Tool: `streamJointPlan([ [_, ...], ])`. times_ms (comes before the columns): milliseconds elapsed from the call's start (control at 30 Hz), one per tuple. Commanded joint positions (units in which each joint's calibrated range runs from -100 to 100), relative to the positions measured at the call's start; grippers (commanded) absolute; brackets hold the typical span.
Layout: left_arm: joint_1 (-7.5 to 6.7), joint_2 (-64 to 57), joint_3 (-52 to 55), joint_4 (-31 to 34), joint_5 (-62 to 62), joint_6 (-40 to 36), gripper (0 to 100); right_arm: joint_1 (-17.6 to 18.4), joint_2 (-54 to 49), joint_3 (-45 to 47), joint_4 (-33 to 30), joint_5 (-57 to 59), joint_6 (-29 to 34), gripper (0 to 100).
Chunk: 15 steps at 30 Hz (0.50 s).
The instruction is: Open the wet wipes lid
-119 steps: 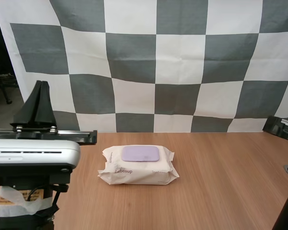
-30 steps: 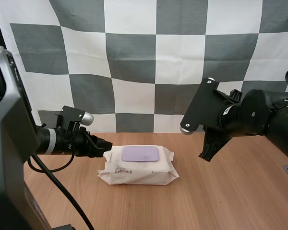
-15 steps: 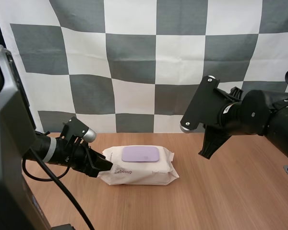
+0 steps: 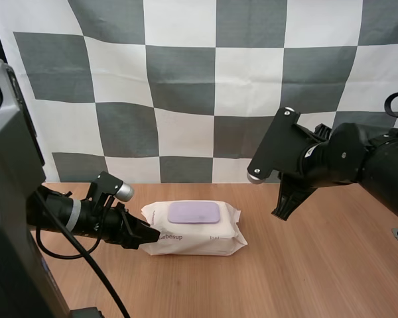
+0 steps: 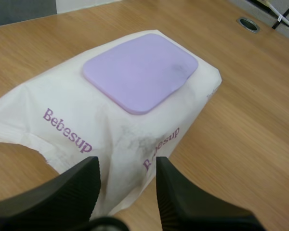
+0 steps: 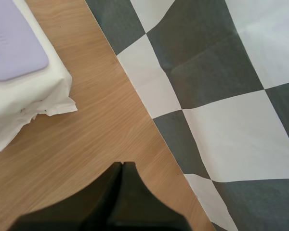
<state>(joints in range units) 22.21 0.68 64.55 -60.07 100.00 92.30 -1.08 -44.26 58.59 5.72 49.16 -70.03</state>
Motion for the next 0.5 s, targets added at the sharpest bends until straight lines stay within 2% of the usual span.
streamJointPlan([
  [0, -0.04, 0.7, 0.0, -0.1, 0.0, 1.1, 61, 0.0, 0.5, 0.0, 0.0, -0.3, 0.0, 0],
  [467, -0.04, 7.0, 0.0, -2.2, 0.0, 1.1, 61, 0.0, 0.5, 0.0, 1.3, -1.0, 0.0, 0],
])
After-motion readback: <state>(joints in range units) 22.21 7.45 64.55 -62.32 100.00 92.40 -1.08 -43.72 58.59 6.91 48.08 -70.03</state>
